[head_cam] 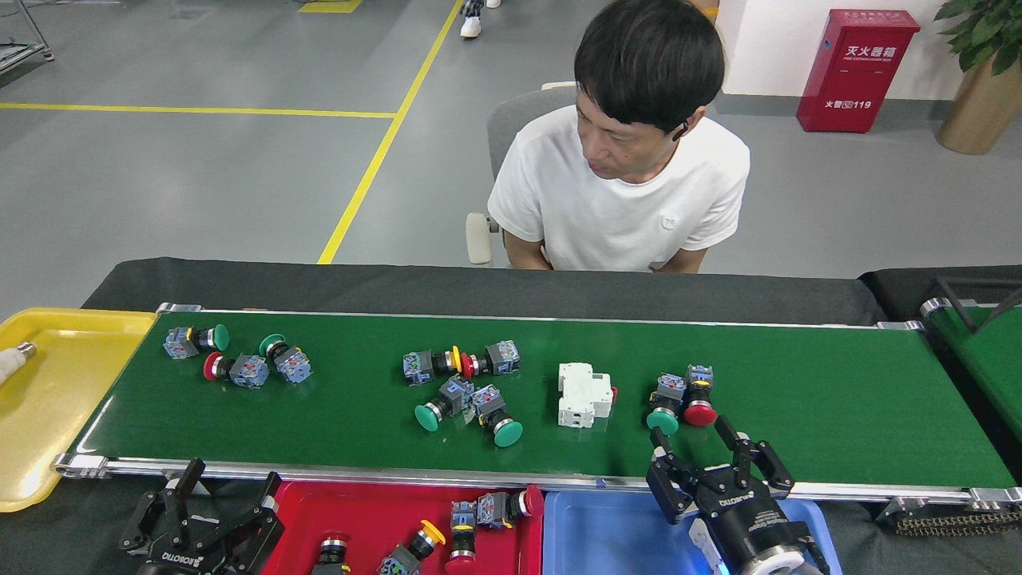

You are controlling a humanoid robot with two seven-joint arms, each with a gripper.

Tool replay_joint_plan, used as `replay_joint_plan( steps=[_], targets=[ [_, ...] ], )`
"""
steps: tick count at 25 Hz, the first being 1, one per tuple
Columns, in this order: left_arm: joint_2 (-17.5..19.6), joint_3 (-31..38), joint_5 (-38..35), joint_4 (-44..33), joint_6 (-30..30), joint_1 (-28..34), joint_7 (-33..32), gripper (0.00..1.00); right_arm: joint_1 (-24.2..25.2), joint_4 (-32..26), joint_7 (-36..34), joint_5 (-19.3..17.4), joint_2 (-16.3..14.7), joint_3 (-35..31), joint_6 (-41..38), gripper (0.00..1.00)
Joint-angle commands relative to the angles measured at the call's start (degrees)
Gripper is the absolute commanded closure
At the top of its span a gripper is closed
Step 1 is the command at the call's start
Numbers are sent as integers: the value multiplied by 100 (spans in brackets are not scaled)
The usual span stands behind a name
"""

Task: Pick switch part from conveyor to tray

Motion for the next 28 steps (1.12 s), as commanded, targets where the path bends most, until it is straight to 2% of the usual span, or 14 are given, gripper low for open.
replay_joint_plan(
  steps=[1, 4, 9, 12, 15, 17, 23, 24, 25, 26, 27, 28],
  targets=[
    [104, -3, -3, 20, -613, -236, -232, 0, -89, -74, -181, -114, -211, 284, 797, 8],
    [16, -135, -3, 284, -1159, -624, -813, 0, -159, -74, -269, -106, -255, 478, 1430, 7],
    [7, -803, -11, 671, -1177, -1142, -998, 0, -625, 242, -181, -114, -26, 1313, 2300, 7],
    [-46, -908, -64, 864, -1141, -1353, -1015, 0, -862, 506, -137, -132, 202, 1576, 2256, 7],
    [-125, -1128, -82, 1295, -799, -1722, -1086, 0, -1144, 857, -119, -141, 422, 1875, 2265, 7],
    [-125, -1260, -82, 1708, -517, -2065, -1086, 0, -1337, 1235, -84, -141, 589, 1928, 2265, 7],
    [-116, -1383, -99, 2596, -350, -2733, -1086, 2, -1961, 2158, -102, -158, 985, 2007, 2274, 7],
    [-116, -1418, -99, 2710, -237, -2821, -1086, 16, -2092, 2298, -93, -167, 1028, 2007, 2274, 7],
    [-107, -1471, -108, 2745, -148, -2865, -1086, 34, -2163, 2378, -93, -193, 1046, 2007, 2274, 7],
    [-81, -1559, -134, 2780, -16, -2926, -1086, 67, -2260, 2545, -93, -220, 1064, 2016, 2265, 7],
    [-63, -1620, -134, 2789, 80, -2962, -1086, 87, -2330, 2729, -102, -237, 1125, 2016, 2256, 7],
    [-46, -1647, -134, 2789, 98, -2962, -1086, 94, -2374, 2852, -102, -246, 1169, 2016, 2239, 9]
  ],
)
